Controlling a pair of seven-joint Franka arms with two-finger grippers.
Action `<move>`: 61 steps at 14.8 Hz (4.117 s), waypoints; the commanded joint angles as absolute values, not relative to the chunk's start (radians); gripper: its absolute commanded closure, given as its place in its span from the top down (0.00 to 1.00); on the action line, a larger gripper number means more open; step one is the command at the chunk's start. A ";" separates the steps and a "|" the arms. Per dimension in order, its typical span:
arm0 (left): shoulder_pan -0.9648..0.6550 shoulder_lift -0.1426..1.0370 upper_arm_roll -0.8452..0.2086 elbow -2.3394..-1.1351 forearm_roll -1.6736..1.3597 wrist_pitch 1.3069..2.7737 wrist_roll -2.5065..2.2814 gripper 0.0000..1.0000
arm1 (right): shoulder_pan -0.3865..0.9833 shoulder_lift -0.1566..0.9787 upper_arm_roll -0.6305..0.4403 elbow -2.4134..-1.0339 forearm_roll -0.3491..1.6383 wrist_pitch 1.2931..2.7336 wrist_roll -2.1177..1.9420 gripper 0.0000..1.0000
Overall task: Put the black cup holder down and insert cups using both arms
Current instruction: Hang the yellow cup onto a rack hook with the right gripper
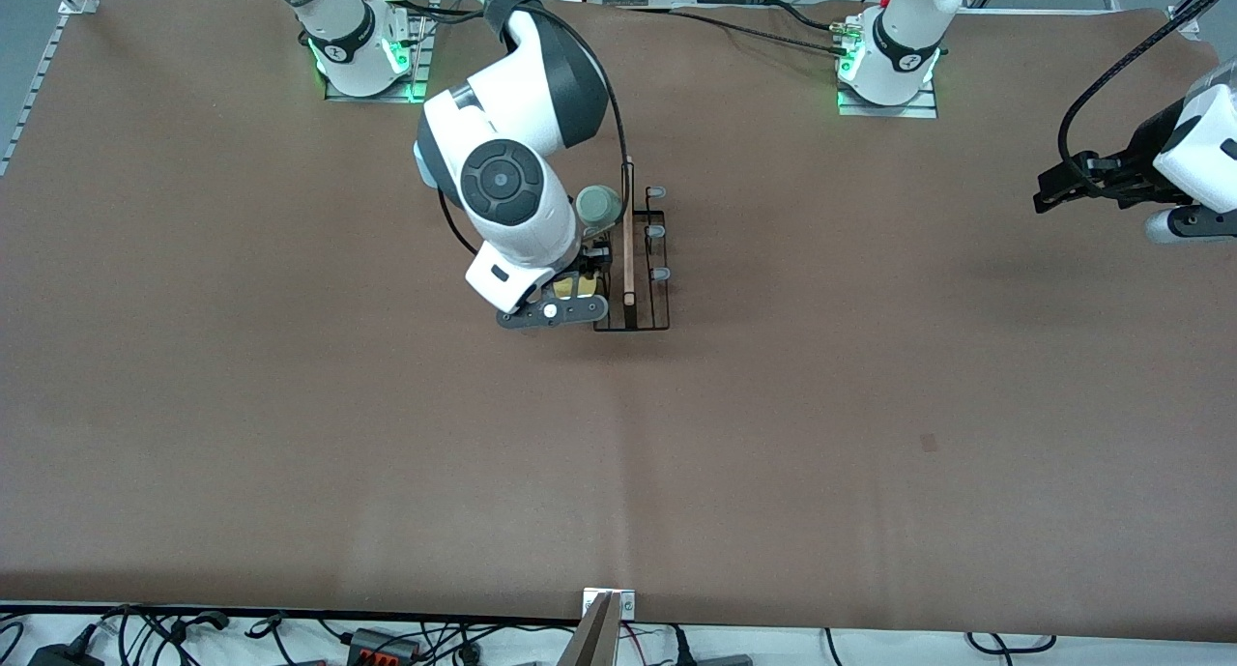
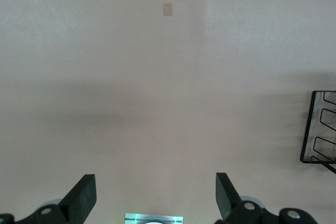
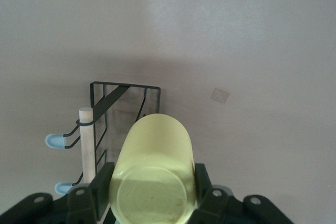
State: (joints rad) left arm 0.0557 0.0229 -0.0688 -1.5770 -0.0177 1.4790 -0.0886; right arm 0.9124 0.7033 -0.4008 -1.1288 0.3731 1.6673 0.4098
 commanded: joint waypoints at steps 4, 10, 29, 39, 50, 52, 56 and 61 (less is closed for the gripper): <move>0.064 0.031 -0.069 -1.554 -0.035 1.457 -0.061 1.00 | 0.940 0.719 -0.407 -1.166 0.383 1.747 0.436 0.29; 0.064 0.031 -0.069 -1.554 -0.035 1.457 -0.060 1.00 | 0.965 0.727 -0.407 -1.210 0.384 1.815 0.436 0.29; 0.064 0.031 -0.069 -1.554 -0.035 1.457 -0.060 1.00 | 0.997 0.710 -0.408 -1.210 0.382 1.770 0.489 0.29; 0.064 0.031 -0.069 -1.554 -0.035 1.457 -0.060 1.00 | 1.000 0.718 -0.408 -1.236 0.374 1.776 0.492 0.29; 0.066 0.031 -0.069 -1.554 -0.035 1.457 -0.060 1.00 | 1.037 0.658 -0.417 -1.221 0.364 1.709 0.540 0.27; 0.066 0.031 -0.069 -1.554 -0.035 1.457 -0.060 1.00 | 1.055 0.661 -0.417 -1.223 0.324 1.733 0.541 0.27; 0.067 0.032 -0.069 -1.554 -0.035 1.457 -0.048 1.00 | 1.069 0.664 -0.417 -1.233 0.287 1.761 0.540 0.26; 0.067 0.032 -0.069 -1.554 -0.035 1.457 -0.048 1.00 | 1.058 0.663 -0.426 -1.230 0.244 1.789 0.541 0.26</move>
State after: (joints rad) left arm 0.0583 0.0232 -0.0688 -1.5770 -0.0178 1.4786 -0.0721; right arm 1.0555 0.6717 -0.4201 -1.2228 0.2638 1.7656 0.5247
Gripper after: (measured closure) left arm 0.000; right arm 0.339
